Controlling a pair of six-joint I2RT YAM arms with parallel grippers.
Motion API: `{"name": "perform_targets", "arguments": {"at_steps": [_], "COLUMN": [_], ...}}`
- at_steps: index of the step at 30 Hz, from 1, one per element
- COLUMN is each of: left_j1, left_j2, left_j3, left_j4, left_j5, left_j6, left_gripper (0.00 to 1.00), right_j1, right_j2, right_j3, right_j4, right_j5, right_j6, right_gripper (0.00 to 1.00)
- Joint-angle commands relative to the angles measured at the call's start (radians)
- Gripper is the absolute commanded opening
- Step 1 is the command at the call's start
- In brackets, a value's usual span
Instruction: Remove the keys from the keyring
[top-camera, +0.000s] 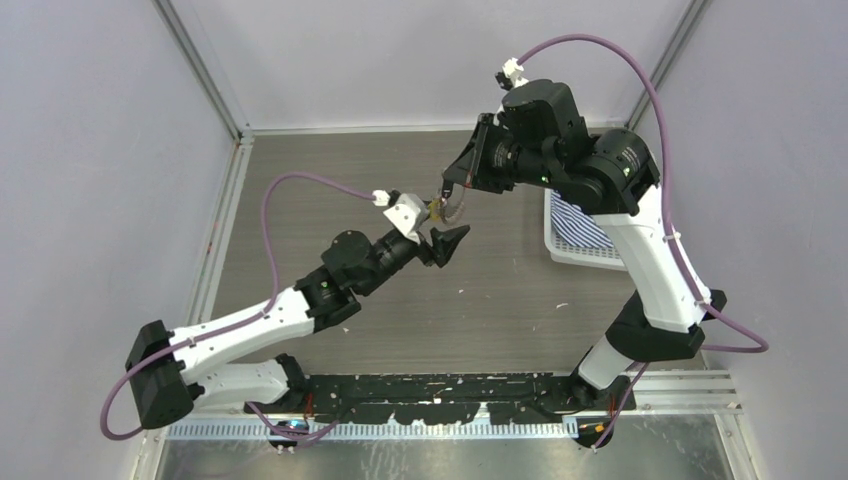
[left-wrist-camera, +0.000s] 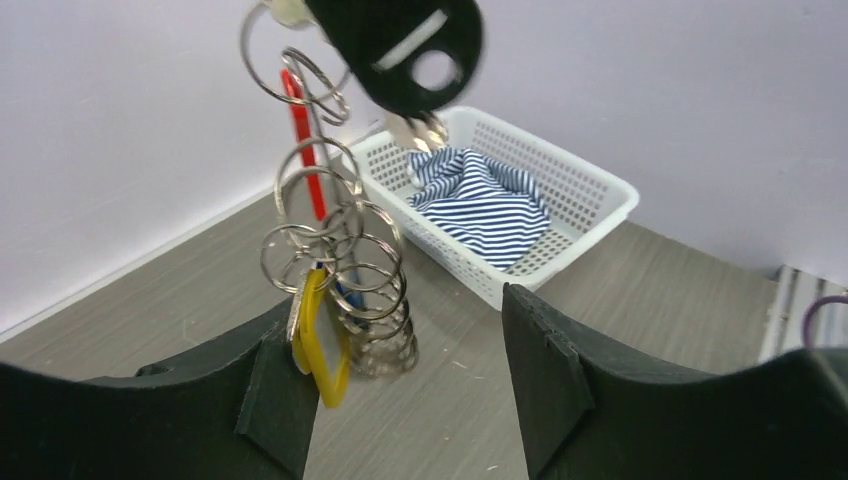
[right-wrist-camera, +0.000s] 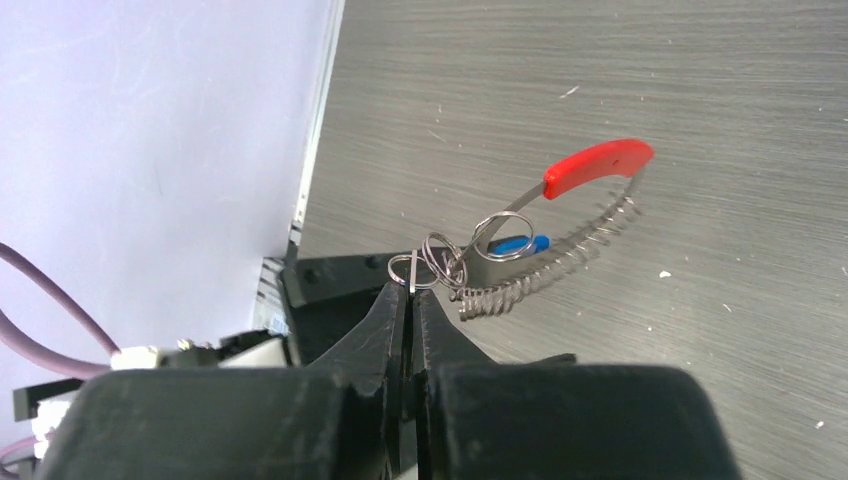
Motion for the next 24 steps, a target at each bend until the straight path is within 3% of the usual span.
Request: {"name": "perform_targets", "arguments": {"at_steps": [1, 4, 7, 15, 20, 24], "left_j1": [-0.038, -0.041, -0.042, -0.039, -0.021, 0.066], "left_j2": [0.032, 0.049, 0.061, 0.035, -0.046, -0.138], "left_j3": [0.049, 0.024, 0.004, 0.01, 0.012, 0.058], "left_j4": [0.174, 0.278, 0.383, 0.33, 0.156, -0.078], "left_j5": [-0.16, -0.248, -0.262, -0.211, -0.065, 0.243], "left_j6": [0.089, 0.103, 0.159, 0.229, 0.23, 0.182], "left_gripper": [0.64, 0.63, 0.54, 0.03, 0.0, 0.0], "right_j1": [-0.001, -0.001, -0.002, -0.005, -0.019, -0.041], "right_j2": [-0.027, -0.037, -0.04, -0.05, -0.058, -0.063], "right_j3": [0.003, -0.016, -0.013, 0.015, 0.036, 0.075], "right_j4": [0.114, 0.135, 0.13, 0.059, -0.006, -0.065], "right_j5": [0.044, 0.04, 0.035, -0.026, -0.075, -0.163], "right_j6": [0.071, 0.078, 0.071, 0.04, 0.006, -0.008], "right_gripper": [0.01, 0.01, 0.01, 0.01, 0.01, 0.01]}}
